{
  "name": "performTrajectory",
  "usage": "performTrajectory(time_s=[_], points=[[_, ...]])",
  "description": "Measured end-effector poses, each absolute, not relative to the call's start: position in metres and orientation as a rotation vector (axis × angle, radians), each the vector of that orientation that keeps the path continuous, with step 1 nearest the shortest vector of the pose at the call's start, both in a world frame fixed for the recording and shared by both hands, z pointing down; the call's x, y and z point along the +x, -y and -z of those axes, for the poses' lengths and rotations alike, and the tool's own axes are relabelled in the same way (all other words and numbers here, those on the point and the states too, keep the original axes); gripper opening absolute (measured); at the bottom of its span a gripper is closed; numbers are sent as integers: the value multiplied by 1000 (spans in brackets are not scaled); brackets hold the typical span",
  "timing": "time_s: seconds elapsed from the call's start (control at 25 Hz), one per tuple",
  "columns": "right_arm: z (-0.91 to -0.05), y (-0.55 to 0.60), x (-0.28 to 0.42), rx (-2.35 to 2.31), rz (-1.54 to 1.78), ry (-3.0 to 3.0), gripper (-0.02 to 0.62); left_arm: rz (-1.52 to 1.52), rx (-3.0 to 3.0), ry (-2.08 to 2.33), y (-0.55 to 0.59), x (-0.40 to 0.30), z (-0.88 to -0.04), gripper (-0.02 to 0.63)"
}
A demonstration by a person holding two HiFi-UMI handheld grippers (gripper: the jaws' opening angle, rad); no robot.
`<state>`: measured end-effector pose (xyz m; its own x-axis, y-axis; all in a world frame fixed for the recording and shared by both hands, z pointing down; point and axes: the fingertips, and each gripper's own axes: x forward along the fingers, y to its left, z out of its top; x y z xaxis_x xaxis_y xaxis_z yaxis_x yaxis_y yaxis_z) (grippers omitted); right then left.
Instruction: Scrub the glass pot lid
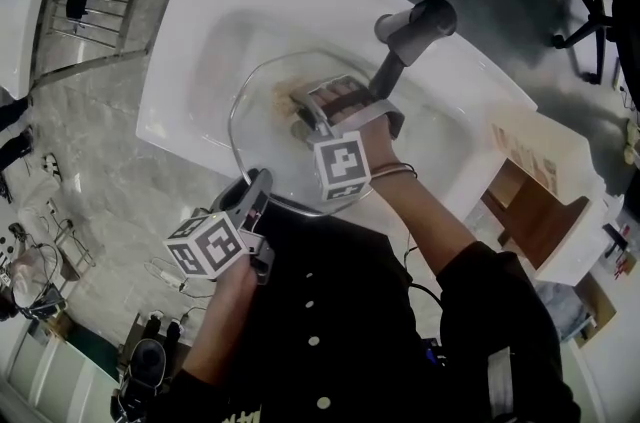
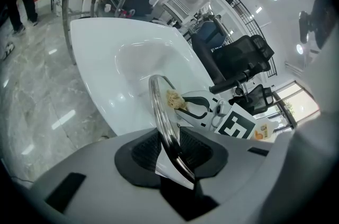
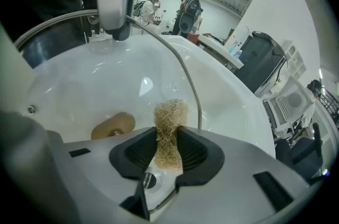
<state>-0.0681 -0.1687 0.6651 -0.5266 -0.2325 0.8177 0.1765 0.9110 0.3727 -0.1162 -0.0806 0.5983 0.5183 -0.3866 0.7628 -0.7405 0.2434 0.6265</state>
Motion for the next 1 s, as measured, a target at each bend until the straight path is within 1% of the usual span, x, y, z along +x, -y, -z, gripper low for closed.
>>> performTrajectory(time_s=[0.44, 1.0], points=[[-675, 134, -7, -54, 404, 1978, 129, -301, 1378, 1078, 82, -115, -598, 127], [-663, 85, 54, -264, 308, 1839, 129, -280, 1379, 1073, 80, -115, -597, 124]])
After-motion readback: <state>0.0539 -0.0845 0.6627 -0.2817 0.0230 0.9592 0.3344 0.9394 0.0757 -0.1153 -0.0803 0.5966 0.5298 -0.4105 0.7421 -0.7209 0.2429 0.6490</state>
